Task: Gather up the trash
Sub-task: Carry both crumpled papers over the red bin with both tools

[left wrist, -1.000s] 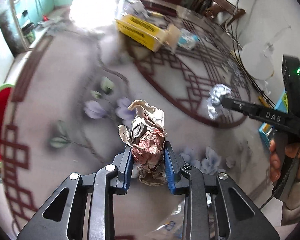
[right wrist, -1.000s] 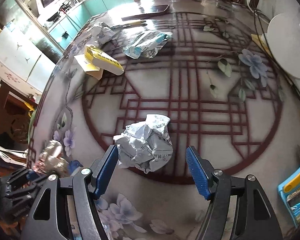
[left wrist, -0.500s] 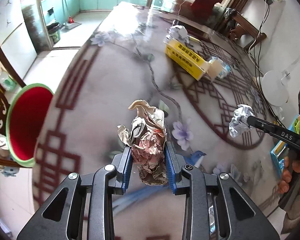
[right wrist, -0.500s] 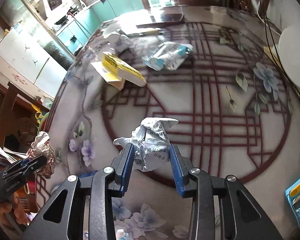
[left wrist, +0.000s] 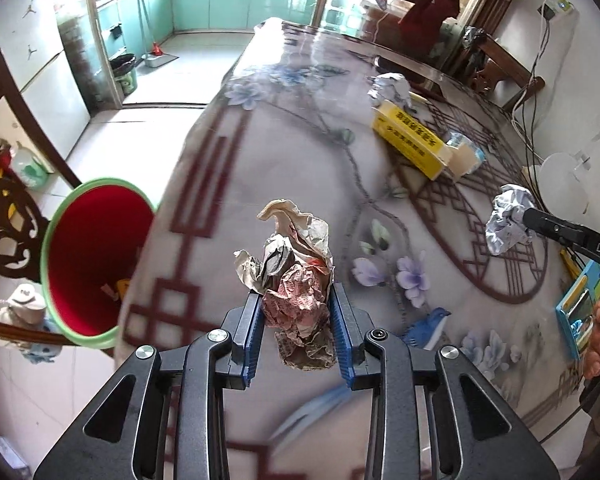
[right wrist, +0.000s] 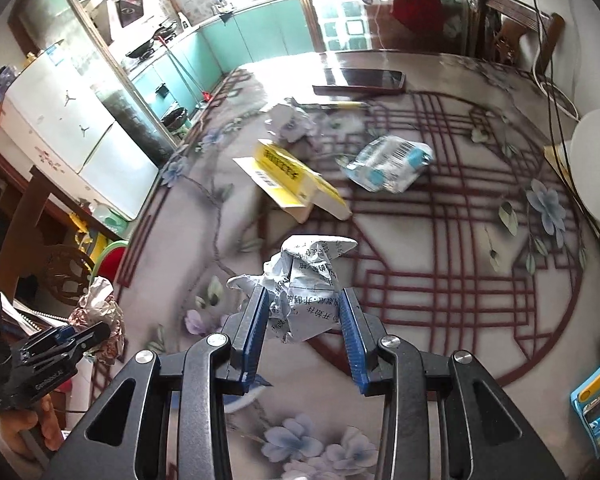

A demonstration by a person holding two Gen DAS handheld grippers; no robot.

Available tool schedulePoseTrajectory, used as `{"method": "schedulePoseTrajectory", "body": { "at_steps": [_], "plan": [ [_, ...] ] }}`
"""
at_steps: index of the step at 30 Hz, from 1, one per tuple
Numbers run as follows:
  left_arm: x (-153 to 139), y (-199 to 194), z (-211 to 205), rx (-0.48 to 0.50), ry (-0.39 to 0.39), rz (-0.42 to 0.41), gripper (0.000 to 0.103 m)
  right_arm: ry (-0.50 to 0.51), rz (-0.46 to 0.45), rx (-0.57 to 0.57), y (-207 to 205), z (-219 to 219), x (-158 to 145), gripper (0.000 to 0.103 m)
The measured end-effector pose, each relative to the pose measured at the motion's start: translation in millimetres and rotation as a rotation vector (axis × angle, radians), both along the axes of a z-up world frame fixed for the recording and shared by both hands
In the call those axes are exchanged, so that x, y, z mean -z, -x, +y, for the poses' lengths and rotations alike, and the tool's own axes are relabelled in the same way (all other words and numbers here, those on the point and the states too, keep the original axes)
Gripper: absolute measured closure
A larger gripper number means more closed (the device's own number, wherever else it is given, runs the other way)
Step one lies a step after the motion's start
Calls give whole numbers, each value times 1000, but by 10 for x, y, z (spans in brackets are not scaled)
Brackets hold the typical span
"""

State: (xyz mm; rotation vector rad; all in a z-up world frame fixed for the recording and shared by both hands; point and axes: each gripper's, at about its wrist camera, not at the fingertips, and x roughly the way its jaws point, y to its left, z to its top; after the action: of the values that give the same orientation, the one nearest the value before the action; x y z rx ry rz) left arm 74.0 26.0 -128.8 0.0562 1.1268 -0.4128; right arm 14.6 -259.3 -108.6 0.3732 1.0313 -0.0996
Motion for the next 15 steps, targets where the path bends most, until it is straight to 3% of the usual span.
{"method": "schedulePoseTrajectory", "body": {
  "at_steps": [15],
  "plan": [
    [-33, -337, 482, -36, 6, -20, 73, 61, -21, -38, -256, 571, -221, 69]
  ]
}}
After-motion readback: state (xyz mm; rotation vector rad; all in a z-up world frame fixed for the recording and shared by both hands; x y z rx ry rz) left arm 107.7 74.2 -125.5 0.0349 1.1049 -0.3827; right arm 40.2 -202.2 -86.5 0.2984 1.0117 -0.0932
